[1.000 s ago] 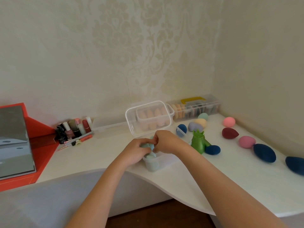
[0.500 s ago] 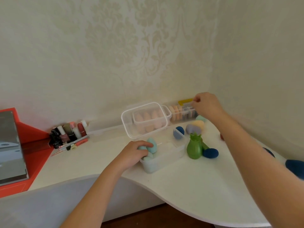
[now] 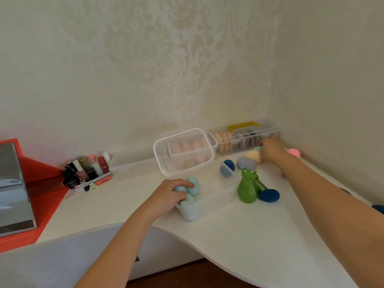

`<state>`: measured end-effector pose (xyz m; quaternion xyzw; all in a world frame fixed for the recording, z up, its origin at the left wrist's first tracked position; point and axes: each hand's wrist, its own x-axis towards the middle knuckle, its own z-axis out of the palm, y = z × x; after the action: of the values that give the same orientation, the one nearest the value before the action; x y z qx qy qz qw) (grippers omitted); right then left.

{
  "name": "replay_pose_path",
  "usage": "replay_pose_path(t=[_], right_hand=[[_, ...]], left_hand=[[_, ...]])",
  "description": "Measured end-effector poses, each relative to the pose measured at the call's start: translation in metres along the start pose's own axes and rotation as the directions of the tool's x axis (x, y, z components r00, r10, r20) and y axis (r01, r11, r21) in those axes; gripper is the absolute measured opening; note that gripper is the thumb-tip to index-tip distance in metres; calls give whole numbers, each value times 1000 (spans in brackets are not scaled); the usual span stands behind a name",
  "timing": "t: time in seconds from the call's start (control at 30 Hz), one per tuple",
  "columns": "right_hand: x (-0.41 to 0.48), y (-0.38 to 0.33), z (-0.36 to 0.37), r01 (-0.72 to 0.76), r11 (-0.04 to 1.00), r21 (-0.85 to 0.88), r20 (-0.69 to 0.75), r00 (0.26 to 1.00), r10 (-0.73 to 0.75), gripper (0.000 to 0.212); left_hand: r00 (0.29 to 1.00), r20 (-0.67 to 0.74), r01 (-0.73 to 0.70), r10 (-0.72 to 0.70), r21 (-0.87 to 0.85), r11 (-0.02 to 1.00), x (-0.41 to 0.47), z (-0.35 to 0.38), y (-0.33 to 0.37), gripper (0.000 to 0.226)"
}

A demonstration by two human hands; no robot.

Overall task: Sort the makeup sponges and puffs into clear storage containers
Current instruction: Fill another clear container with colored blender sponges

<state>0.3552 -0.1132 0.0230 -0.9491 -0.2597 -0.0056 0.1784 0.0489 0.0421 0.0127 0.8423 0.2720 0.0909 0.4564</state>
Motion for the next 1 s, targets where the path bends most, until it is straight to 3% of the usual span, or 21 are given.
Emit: replay_pose_path(t=[0.13, 0.23, 0.3, 0.4, 0.53, 0.63, 0.83, 1.0], right_hand=[[-4, 2, -4, -46, 998, 52, -2, 999, 46, 38], [-16, -2, -16, -64, 992, 112, -168, 982, 82, 48], [-27, -14, -35, -3, 991, 134, -291, 956, 42, 45], [-51, -45, -73, 169, 980, 106, -339, 932, -124, 41], [-104, -94, -113, 440, 896, 55, -199, 884, -423, 40], [-144, -122, -117, 538, 839, 79, -96, 842, -531, 37], [-180, -140, -75, 562, 825, 62, 124, 815, -566, 39], [-172, -144, -41, 458, 882, 110, 316, 825, -468, 42]], left_hand=[[1000, -6, -1, 1, -11, 1000, -2, 0, 2, 36], [1000, -5, -12, 12, -13, 1000, -3, 0, 2, 35], [1000, -16, -24, 24, -20, 1000, -2, 0, 2, 30], [999, -29, -45, 44, -14, 999, -3, 1, 1, 36], [999, -29, -42, 42, -19, 999, -5, 1, 5, 35], [999, -32, -42, 41, -26, 999, -9, 2, 7, 34], [999, -35, -38, 37, -36, 999, -18, 0, 11, 29], [1000, -25, -3, 3, 16, 1000, -20, -1, 17, 30]])
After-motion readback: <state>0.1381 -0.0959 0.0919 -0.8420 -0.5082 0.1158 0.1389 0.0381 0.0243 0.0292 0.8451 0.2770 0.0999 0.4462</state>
